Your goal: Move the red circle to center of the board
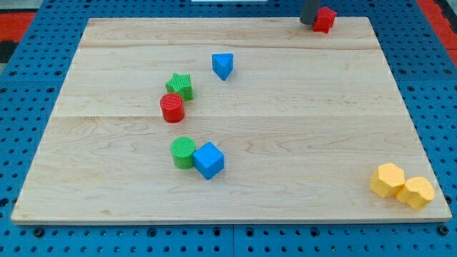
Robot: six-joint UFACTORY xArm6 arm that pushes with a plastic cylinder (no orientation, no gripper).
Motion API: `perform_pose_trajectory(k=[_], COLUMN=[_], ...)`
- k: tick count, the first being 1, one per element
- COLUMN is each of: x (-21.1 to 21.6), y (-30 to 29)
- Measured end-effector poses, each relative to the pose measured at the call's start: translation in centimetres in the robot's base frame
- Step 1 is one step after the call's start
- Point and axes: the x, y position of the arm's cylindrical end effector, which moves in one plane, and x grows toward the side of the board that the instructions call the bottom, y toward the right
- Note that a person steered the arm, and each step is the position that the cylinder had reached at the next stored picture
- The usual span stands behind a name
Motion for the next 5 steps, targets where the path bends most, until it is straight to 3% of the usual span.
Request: perform_pose_trajectory(k=[2,4,5], x=[-0.4,5.7,6.5], y=[0.4,-11.5,-19.2])
